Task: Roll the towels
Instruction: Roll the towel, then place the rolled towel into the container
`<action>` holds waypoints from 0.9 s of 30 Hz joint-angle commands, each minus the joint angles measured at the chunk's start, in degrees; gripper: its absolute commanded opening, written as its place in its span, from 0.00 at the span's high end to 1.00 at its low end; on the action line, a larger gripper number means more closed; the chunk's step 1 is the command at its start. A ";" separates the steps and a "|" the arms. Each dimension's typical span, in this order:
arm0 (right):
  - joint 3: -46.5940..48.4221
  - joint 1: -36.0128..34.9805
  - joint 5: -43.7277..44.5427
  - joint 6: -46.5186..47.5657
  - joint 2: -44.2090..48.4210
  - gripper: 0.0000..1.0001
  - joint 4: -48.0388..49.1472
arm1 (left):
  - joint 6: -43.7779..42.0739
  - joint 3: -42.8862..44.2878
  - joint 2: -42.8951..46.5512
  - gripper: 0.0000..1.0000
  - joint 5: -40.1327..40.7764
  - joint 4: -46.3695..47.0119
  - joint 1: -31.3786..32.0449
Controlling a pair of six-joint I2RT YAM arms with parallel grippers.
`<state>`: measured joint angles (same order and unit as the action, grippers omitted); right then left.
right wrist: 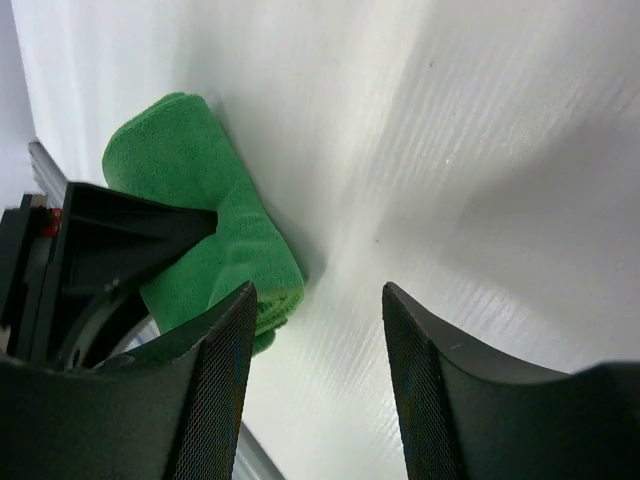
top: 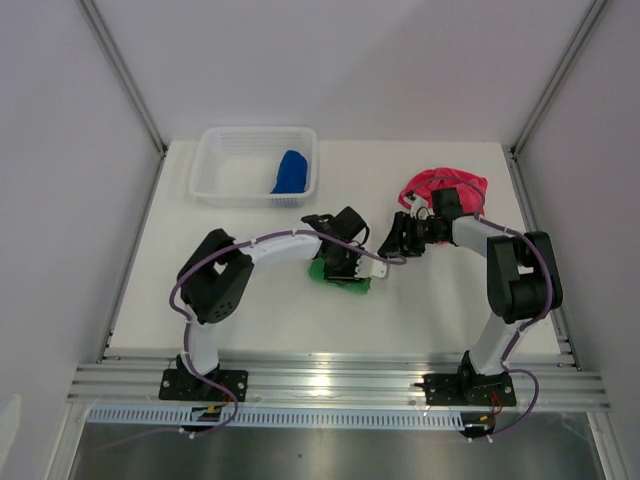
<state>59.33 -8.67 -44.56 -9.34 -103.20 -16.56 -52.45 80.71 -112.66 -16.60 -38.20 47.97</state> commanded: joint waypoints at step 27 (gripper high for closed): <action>-14.33 0.05 4.30 7.41 20.58 0.43 21.21 | 25.19 5.77 5.87 0.99 -7.13 -6.72 -10.52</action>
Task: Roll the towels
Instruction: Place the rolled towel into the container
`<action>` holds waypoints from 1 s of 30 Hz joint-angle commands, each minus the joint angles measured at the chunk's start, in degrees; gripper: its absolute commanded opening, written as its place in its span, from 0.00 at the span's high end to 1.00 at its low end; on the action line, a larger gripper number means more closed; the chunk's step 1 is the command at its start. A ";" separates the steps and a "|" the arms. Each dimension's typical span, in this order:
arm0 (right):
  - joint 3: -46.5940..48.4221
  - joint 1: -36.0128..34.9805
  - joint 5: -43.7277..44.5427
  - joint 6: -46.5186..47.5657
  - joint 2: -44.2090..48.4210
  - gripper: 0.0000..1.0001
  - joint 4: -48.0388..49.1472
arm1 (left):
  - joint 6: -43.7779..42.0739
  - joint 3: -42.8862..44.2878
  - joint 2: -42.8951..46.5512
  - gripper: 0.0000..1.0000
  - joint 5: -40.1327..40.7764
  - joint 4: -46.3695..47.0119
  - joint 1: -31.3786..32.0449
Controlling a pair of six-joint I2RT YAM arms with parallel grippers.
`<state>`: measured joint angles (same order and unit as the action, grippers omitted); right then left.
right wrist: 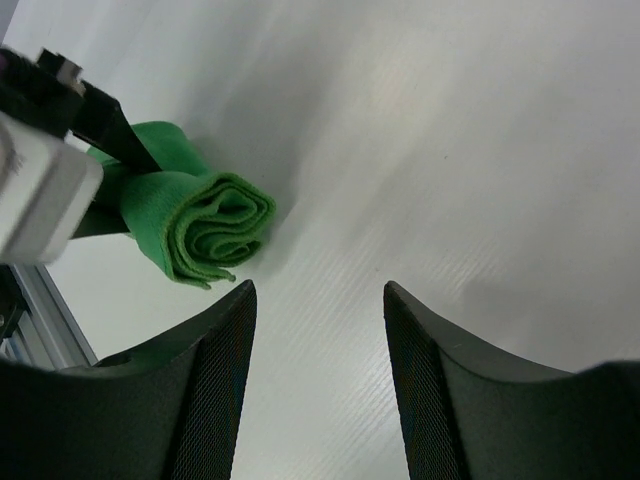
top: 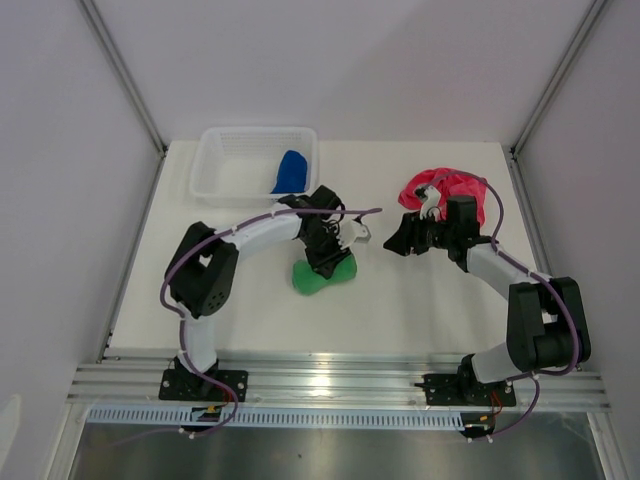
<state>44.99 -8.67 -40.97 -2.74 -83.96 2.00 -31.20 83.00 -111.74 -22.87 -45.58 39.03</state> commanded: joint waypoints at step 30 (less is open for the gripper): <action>10.29 -6.54 11.79 -3.41 1.78 0.44 -1.82 | 23.99 52.00 -23.51 0.99 20.15 3.66 -30.67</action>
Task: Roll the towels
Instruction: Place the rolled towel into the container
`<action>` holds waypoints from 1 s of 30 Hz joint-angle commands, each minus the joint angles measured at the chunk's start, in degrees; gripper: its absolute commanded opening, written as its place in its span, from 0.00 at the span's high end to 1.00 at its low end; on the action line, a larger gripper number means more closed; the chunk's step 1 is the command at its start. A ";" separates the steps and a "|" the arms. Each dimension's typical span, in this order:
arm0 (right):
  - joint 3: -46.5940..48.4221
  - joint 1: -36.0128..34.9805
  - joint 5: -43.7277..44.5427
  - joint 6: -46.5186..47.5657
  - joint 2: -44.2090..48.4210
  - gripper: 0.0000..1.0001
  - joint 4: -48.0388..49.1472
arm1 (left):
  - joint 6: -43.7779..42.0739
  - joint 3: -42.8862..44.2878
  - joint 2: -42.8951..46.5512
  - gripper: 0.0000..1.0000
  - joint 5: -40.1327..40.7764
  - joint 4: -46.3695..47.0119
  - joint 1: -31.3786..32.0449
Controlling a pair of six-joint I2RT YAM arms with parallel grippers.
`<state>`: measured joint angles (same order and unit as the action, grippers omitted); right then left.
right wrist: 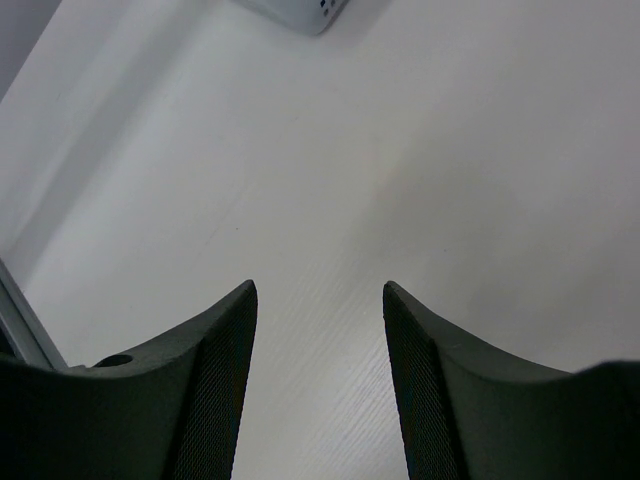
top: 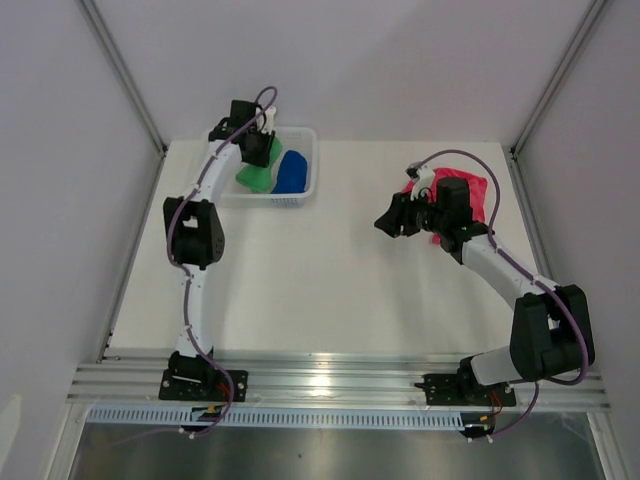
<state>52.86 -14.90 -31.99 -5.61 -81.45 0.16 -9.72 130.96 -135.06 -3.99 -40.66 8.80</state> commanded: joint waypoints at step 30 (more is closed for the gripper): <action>6.29 0.31 7.29 1.56 0.68 0.43 -7.81 | 13.93 2.29 -7.85 0.61 -16.49 -8.91 -5.72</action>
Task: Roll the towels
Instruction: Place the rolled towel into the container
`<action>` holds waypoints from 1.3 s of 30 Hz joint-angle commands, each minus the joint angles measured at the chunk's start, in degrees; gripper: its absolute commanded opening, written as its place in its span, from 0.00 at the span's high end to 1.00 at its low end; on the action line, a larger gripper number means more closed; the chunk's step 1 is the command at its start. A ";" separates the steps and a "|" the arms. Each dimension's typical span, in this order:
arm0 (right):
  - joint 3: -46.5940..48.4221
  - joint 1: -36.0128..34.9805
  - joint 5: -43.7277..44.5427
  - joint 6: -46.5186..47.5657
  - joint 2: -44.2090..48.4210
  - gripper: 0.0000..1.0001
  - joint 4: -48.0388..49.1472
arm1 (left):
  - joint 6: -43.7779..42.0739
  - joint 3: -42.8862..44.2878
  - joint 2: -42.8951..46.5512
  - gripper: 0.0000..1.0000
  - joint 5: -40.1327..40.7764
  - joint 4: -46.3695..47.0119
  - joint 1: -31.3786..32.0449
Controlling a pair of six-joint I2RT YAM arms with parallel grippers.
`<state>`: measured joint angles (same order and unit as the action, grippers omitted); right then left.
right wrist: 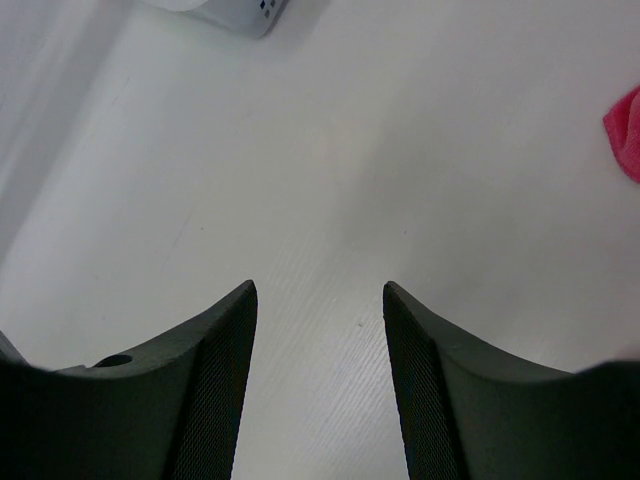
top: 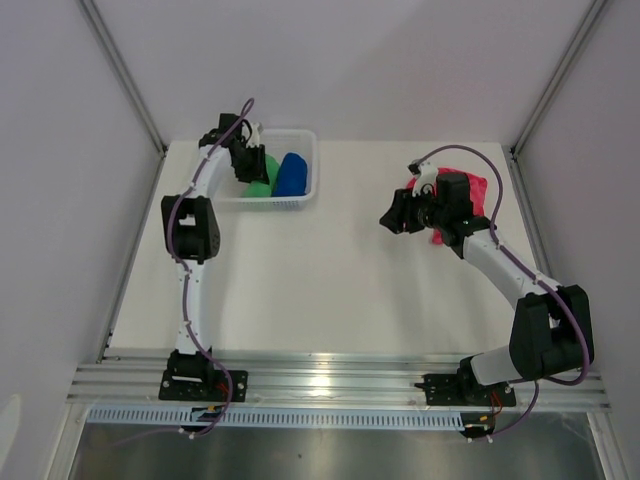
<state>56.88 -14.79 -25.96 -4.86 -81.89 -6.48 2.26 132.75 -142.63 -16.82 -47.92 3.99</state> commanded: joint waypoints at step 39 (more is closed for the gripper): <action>-1.86 0.28 2.40 0.91 9.47 0.42 -2.75 | -2.09 -6.89 10.44 0.24 -3.57 2.48 -2.41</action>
<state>55.27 -14.76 -24.21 -4.40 -74.41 -9.61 1.34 126.08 -137.60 -19.70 -46.76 2.17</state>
